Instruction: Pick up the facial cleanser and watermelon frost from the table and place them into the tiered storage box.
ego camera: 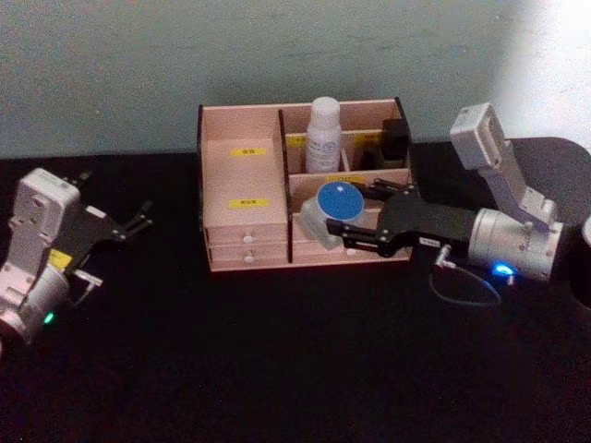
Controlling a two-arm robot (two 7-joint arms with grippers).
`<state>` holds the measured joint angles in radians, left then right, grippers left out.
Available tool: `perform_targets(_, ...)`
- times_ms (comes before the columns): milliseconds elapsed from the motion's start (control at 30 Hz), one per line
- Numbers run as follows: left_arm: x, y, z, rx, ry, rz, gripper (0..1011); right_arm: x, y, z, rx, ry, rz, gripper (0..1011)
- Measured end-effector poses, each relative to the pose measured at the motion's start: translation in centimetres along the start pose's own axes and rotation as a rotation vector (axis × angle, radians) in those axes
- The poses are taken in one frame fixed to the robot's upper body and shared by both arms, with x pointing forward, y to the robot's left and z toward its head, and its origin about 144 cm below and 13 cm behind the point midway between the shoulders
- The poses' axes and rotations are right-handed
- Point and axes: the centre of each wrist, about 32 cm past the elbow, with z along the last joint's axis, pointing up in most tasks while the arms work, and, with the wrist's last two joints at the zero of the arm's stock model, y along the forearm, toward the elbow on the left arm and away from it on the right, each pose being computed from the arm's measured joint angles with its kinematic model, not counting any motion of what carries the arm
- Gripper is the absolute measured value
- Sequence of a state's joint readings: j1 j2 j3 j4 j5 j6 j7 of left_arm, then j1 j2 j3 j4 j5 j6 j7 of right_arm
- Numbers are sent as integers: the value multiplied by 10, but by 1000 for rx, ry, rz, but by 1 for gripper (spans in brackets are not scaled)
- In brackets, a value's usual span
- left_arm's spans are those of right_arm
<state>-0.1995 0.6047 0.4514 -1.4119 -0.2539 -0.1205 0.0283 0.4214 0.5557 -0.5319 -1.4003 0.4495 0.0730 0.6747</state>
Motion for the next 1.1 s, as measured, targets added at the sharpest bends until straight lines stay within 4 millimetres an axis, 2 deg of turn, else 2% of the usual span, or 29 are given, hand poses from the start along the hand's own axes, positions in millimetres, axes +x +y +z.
perform_targets(267,0,0,0,0,0,0,1001,8,21,9,12,-18,17,719)
perform_targets(1100,0,0,0,0,0,0,1001,21,67,28,1,-51,59,719)
